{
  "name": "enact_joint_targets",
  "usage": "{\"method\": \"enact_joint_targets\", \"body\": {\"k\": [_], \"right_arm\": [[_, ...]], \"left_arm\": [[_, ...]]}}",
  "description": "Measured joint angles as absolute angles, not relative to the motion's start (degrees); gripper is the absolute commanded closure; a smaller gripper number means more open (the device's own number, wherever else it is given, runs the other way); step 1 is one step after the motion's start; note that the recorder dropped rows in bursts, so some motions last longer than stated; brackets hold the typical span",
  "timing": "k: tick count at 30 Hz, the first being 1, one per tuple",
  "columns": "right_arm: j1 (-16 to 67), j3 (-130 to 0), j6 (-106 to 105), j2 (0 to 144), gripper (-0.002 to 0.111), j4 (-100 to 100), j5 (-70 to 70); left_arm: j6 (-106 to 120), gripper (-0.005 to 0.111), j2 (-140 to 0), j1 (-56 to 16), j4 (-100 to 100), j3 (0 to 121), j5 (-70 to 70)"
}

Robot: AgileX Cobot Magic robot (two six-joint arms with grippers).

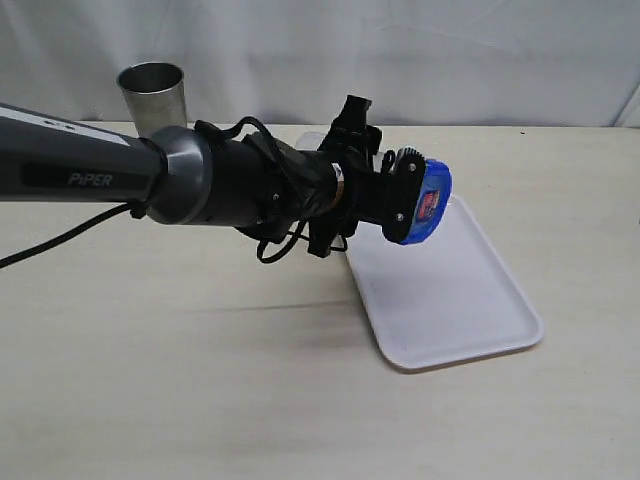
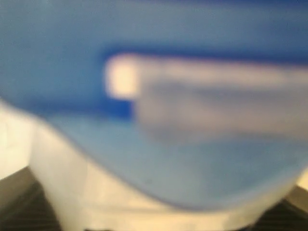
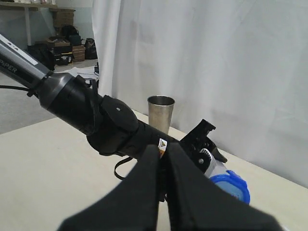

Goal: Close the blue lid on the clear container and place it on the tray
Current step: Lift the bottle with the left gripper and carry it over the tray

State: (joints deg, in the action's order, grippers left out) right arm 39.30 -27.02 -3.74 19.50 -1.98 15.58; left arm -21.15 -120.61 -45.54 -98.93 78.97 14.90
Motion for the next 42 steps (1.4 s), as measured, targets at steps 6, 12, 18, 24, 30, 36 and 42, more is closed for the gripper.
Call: {"method": "enact_joint_targets", "body": {"k": [6,12,18,24,30,36,42], "right_arm": [[39.53,-26.75,-3.74,15.39,0.104,-1.98,15.58],[39.53,-26.57,-3.74,6.98,0.104,-1.98,15.58],[39.53,-26.57,-3.74,1.55,0.104,-1.98,15.58],[39.53,-26.57,-3.74,0.4,0.104,-1.98,15.58],[39.53,-26.57,-3.74,0.26,0.104,-1.98,15.58],[39.53,-26.57,-3.74,0.26,0.104,-1.98,15.58],[39.53,-26.57,-3.74,0.26,0.104,-1.98,15.58]], "left_arm": [[-19.2,0.107,-121.76,-46.63,-99.52,78.99,16.8],[-10.69,0.107,-121.82,-48.04,-99.85,78.99,26.83],[-4.66,0.107,-121.82,-48.07,-99.85,78.99,36.86],[-4.25,0.107,-121.82,-49.46,-99.85,78.99,38.88],[-1.18,0.107,-121.82,-51.53,-99.85,78.99,37.93],[3.07,0.107,-121.82,-52.02,-99.85,78.99,37.8],[3.55,0.107,-121.82,-52.02,-99.85,78.99,37.8]]}}
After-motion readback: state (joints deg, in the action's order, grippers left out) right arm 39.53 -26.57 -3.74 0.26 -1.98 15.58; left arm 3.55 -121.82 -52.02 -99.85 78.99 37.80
